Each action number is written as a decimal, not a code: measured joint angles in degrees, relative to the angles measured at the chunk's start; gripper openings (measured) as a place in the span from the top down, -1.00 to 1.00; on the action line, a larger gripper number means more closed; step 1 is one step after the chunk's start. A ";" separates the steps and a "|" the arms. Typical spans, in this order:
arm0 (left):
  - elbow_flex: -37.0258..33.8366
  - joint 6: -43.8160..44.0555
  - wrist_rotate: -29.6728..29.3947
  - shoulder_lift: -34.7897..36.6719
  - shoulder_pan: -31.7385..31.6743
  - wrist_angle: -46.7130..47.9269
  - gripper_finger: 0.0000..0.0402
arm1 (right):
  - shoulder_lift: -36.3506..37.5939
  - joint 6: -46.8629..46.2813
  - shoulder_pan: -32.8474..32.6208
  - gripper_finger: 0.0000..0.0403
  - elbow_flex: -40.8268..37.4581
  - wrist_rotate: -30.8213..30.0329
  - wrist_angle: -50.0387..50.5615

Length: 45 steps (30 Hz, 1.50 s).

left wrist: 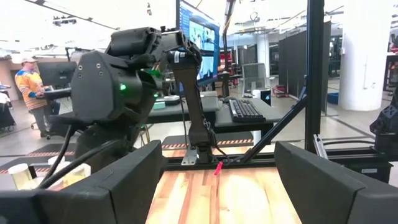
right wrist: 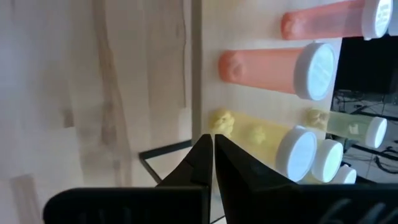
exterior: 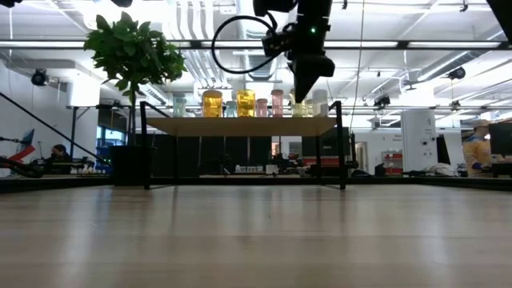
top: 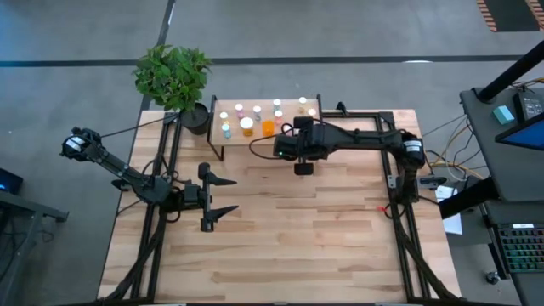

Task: Pick and place medicine bottles onto shelf by color
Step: Put the yellow pill bottle on the shelf, then return to Home Position

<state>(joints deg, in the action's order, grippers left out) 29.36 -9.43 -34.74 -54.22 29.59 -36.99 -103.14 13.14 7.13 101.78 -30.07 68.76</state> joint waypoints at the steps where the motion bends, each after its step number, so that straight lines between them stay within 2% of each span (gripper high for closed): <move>1: 0.00 0.00 0.00 0.00 -0.01 -0.01 -0.47 | 0.07 0.18 0.26 0.96 -0.05 0.01 -0.14; 30: -0.11 0.00 0.00 0.00 -0.01 0.00 -0.47 | 0.25 0.46 2.40 0.96 -0.80 0.02 -3.05; 36: -0.11 0.00 0.00 0.00 -0.01 0.00 -0.47 | 3.85 -0.93 -0.98 0.96 -1.52 1.10 -3.73; 40: -0.11 0.07 0.00 0.00 0.04 0.07 -0.47 | 11.48 -3.24 -4.43 0.96 -8.47 9.83 -13.32; 45: -0.77 0.13 -0.01 0.02 0.04 0.35 -0.47 | 23.47 -4.29 -10.21 0.96 -24.42 10.61 -29.43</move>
<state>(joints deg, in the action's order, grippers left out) 28.60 -9.30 -34.75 -54.19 29.63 -36.64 -79.67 8.85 -3.08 77.36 -19.46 39.32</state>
